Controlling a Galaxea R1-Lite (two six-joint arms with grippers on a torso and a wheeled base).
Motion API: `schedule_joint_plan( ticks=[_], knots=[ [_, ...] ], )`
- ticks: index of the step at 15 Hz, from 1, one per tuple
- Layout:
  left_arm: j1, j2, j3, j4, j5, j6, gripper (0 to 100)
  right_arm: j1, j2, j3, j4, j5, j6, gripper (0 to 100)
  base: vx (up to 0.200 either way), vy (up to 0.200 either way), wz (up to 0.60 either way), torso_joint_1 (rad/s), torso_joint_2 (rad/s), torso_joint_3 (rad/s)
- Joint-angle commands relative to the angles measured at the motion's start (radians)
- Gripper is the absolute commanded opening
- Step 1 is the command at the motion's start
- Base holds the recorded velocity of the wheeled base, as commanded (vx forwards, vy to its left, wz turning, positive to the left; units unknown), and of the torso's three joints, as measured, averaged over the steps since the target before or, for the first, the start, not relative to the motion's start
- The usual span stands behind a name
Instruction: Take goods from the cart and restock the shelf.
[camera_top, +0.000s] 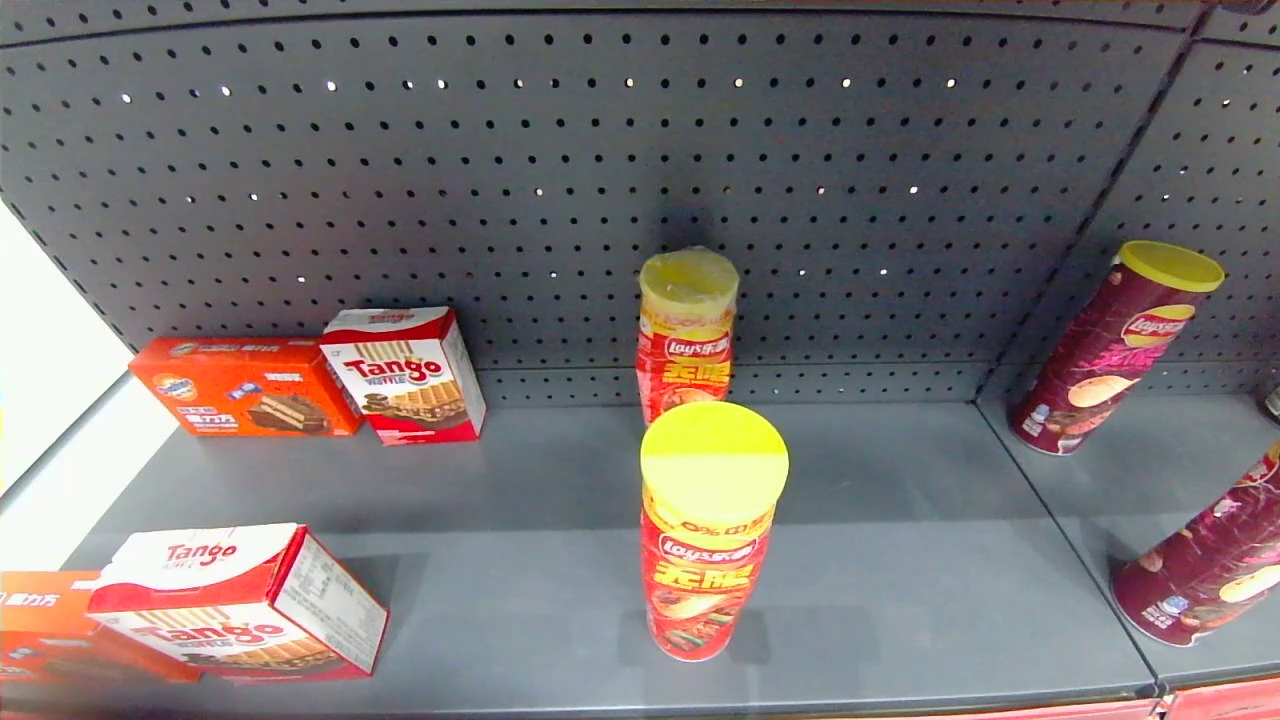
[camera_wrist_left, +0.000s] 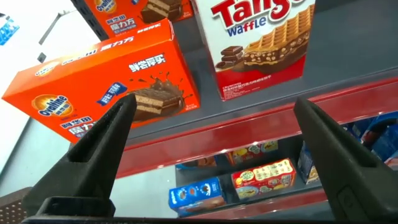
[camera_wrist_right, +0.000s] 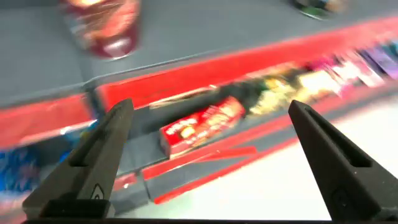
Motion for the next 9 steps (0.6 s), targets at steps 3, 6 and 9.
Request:
schedule_joint_plan(
  ticks=[3,6,9],
  knots=[
    [-0.002,0.003,0.000,0.000,0.000,-0.007,100,0.005,0.017,0.112,-0.245,0.411,-0.007,100,0.000,0.000,0.00,0.000,0.00,0.000],
    [-0.002,0.001,0.000,0.000,0.000,-0.007,100,0.003,0.017,0.131,-0.294,0.597,-0.129,100,0.000,0.000,0.00,0.000,0.00,0.000],
    [-0.001,0.001,0.000,0.000,0.000,-0.007,100,0.005,0.017,0.131,-0.297,0.520,-0.070,100,0.000,0.000,0.00,0.000,0.00,0.000]
  ],
)
